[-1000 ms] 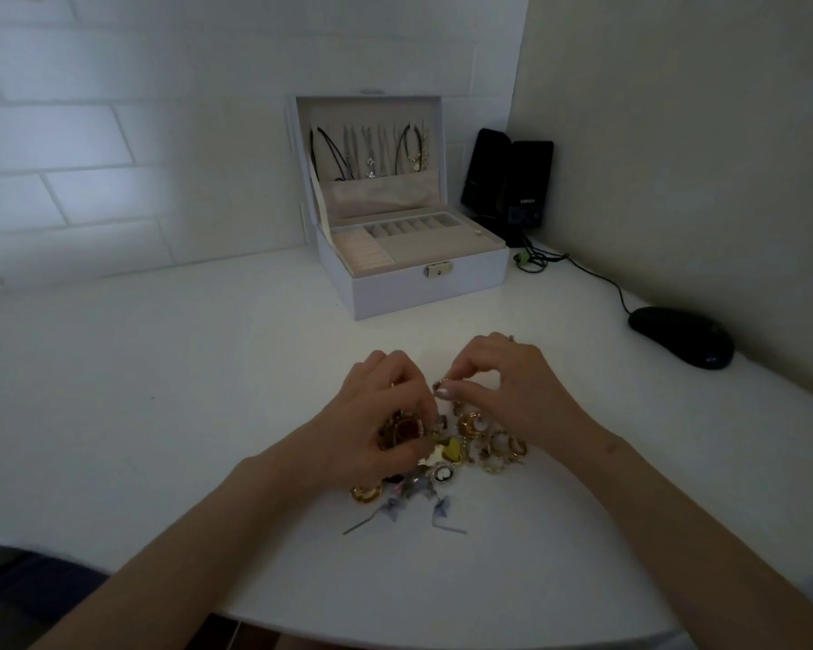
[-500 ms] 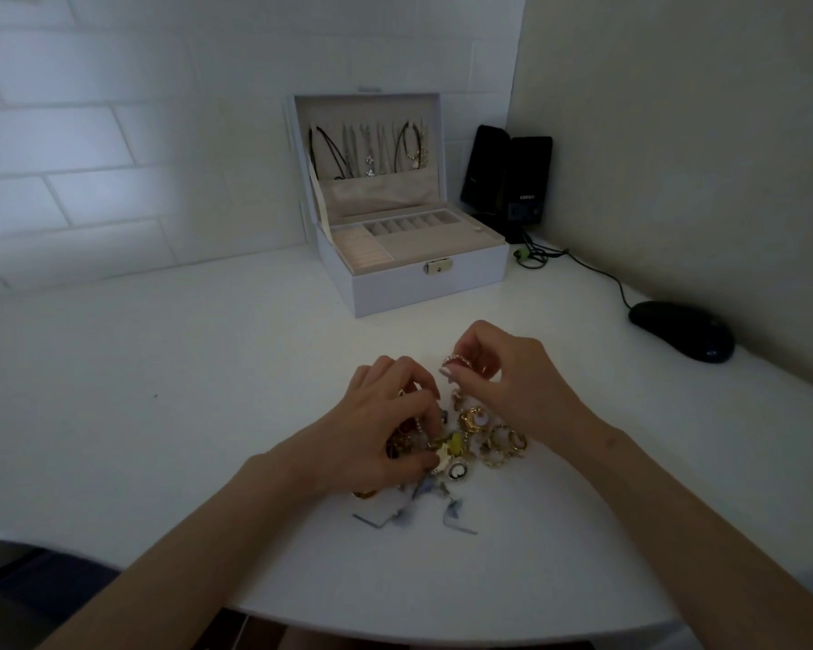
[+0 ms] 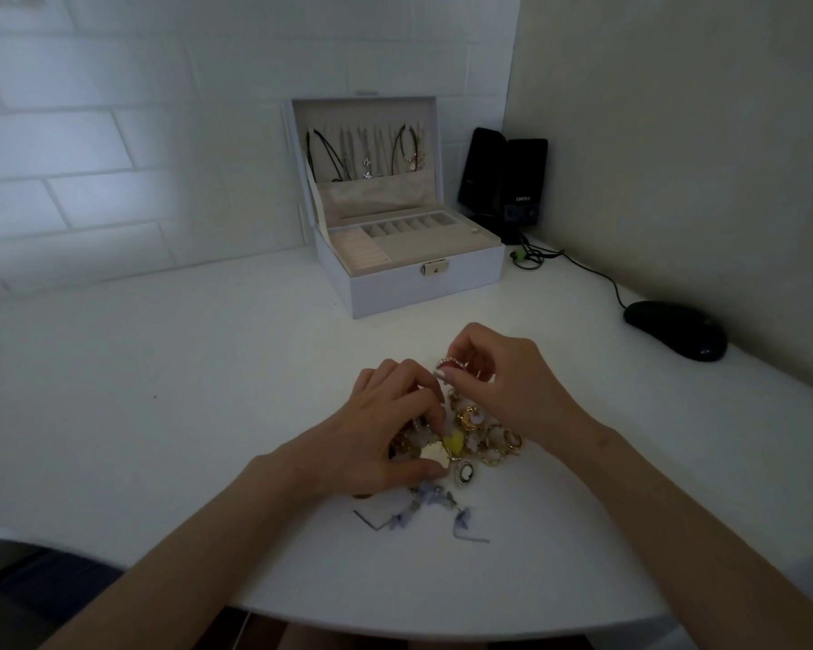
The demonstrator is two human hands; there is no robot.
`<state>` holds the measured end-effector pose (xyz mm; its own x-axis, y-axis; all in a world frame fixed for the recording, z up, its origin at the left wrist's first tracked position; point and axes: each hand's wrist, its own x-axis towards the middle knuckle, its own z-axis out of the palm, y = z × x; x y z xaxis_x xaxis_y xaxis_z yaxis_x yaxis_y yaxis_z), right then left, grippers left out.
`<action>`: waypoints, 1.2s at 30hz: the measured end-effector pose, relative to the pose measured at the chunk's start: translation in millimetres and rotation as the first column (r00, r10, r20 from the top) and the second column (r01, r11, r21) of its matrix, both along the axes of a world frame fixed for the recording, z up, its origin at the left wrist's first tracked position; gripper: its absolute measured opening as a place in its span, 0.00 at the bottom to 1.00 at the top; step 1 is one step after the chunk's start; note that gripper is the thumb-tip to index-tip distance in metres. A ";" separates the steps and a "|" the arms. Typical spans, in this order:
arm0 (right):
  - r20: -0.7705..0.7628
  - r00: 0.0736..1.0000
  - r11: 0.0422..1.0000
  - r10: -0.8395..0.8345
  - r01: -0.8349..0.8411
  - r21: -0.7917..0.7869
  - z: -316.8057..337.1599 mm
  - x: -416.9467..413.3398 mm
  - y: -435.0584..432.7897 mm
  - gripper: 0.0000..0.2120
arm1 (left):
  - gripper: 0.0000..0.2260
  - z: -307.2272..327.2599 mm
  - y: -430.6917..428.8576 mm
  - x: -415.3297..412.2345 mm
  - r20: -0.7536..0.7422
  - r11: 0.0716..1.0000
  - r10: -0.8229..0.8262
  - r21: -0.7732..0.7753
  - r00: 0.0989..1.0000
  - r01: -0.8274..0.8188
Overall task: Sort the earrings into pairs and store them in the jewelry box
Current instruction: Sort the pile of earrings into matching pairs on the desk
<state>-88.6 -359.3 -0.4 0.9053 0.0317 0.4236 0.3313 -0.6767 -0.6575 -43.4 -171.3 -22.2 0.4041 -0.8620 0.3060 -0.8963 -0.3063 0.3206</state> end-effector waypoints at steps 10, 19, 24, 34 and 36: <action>0.003 1.000 1.000 -0.003 0.003 0.011 1.1 0.0 0.9 0.06 | 0.08 1.4 -1.4 0.3 -0.042 0.994 -0.021 -0.107 0.999 0.016; -0.001 1.000 1.000 0.005 -0.005 0.014 2.4 -2.0 1.5 0.06 | 0.08 5.9 -1.1 -0.7 0.034 0.985 0.040 -0.168 0.999 -0.034; -0.008 1.000 1.000 -0.002 0.002 0.023 2.4 -1.7 1.0 0.06 | 0.09 5.5 -1.3 1.2 0.067 0.981 0.046 -0.191 0.997 -0.033; -0.037 0.998 0.990 -0.047 0.051 0.132 2.7 -0.4 -1.1 0.07 | 0.09 16.3 0.7 -9.1 -0.314 0.870 0.051 -0.452 0.948 -0.197; -0.061 0.997 0.985 -0.045 0.054 0.162 2.4 -0.4 -0.8 0.07 | 0.11 18.0 -1.7 -8.9 -0.457 0.851 0.042 -0.450 0.888 -0.272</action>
<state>-89.0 -360.1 2.0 0.9267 -0.0791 0.3674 0.2593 -0.5730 -0.7774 -52.3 -173.0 -4.2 0.7064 -0.5562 0.4378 -0.5944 -0.1303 0.7936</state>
